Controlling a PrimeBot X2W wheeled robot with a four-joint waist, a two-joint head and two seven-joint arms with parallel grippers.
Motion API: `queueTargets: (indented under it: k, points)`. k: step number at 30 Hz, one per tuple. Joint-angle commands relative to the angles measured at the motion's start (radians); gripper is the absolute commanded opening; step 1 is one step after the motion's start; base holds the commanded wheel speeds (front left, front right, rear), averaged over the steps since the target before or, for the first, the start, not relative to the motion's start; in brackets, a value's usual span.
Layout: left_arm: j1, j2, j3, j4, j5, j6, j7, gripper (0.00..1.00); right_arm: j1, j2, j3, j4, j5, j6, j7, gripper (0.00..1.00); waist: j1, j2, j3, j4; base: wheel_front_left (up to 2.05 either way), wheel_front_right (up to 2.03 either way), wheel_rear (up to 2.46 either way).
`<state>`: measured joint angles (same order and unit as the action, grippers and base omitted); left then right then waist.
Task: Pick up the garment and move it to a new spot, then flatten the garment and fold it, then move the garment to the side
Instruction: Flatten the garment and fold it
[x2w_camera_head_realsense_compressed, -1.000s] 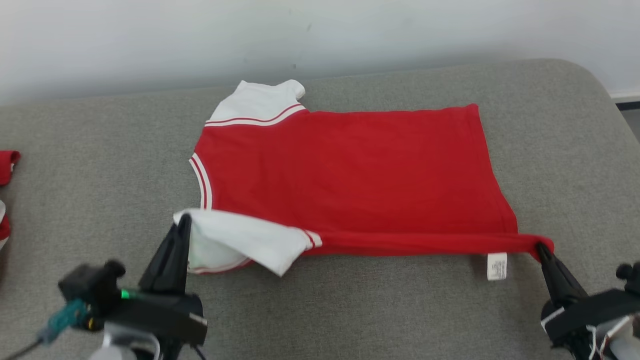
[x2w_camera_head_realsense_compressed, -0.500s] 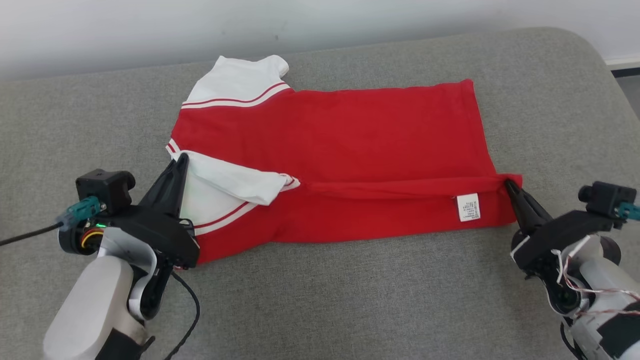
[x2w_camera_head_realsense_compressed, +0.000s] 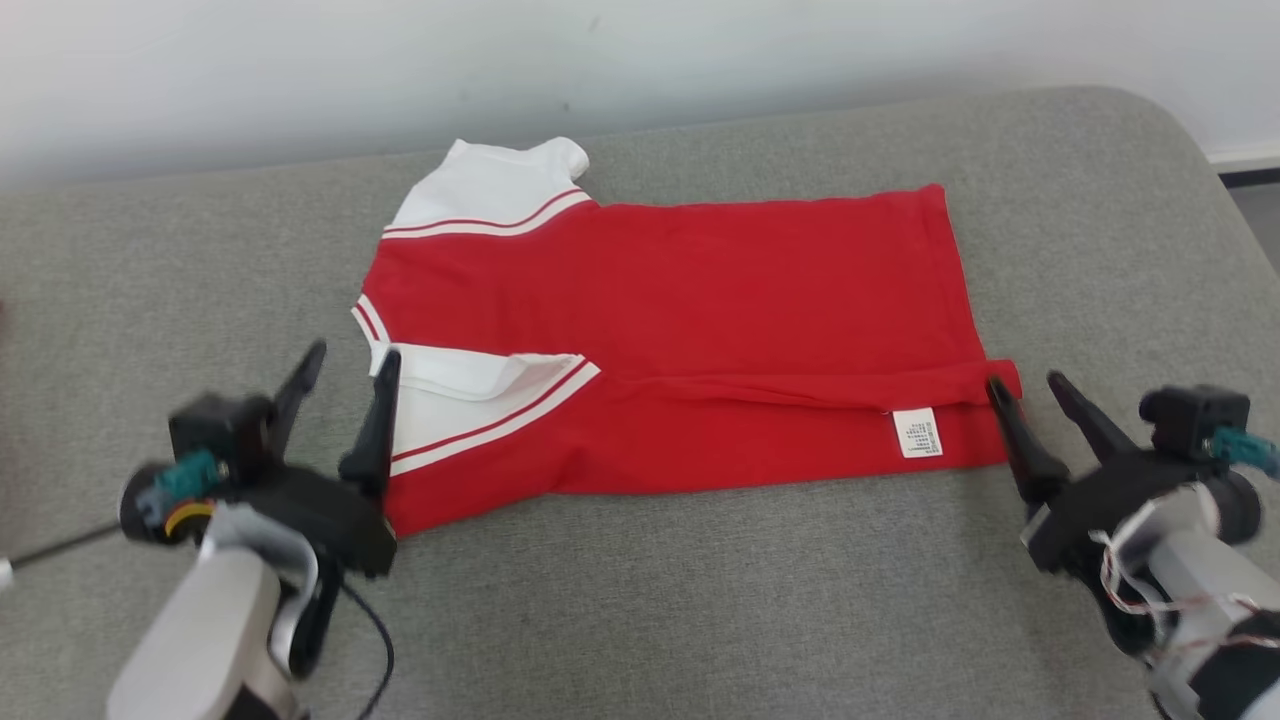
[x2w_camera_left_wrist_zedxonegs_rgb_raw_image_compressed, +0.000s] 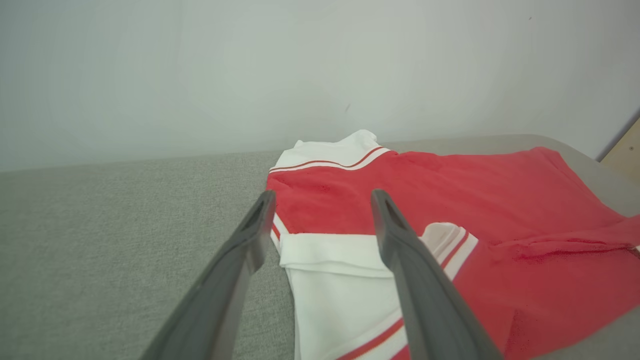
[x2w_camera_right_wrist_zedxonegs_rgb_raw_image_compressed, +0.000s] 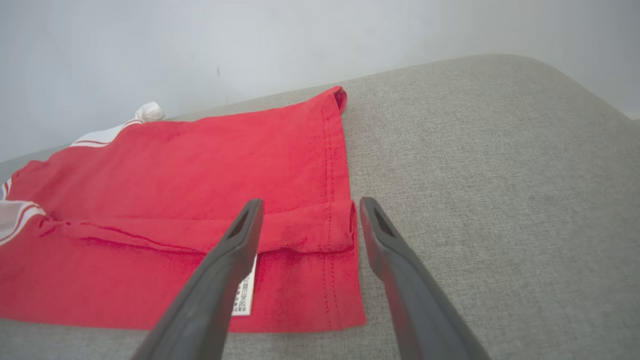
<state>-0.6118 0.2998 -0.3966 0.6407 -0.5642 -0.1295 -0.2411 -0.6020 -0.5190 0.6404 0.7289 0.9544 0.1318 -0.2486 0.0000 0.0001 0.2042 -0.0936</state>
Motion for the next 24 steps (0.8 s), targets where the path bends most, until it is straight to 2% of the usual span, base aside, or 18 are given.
queueTargets:
  k: [1,8,19,24]
  points:
    - [0.032,0.005,0.000,-0.007,-0.007,-0.001,-0.008,1.00,0.018,-0.019,0.007,0.008,-0.035,-0.002,-0.009,1.00,0.0000,-0.0001,-0.010,0.009,0.00,0.00,0.00]
    - [0.182,-0.012,0.010,-0.045,-0.011,0.014,-0.023,1.00,0.115,-0.006,-0.064,-0.002,-0.126,-0.002,-0.017,1.00,0.0000,-0.0001,-0.004,0.026,0.00,0.00,0.00]
    - [0.178,-0.031,-0.038,0.030,0.055,0.029,-0.023,1.00,0.085,0.063,-0.116,0.062,-0.254,-0.002,-0.016,1.00,0.0000,-0.0001,0.020,0.012,0.00,0.00,0.00]
    - [0.172,-0.043,-0.035,0.069,0.051,0.026,-0.023,1.00,0.074,0.088,-0.128,0.113,-0.309,-0.002,-0.016,1.00,0.0000,-0.0001,0.020,0.018,0.00,0.00,0.00]
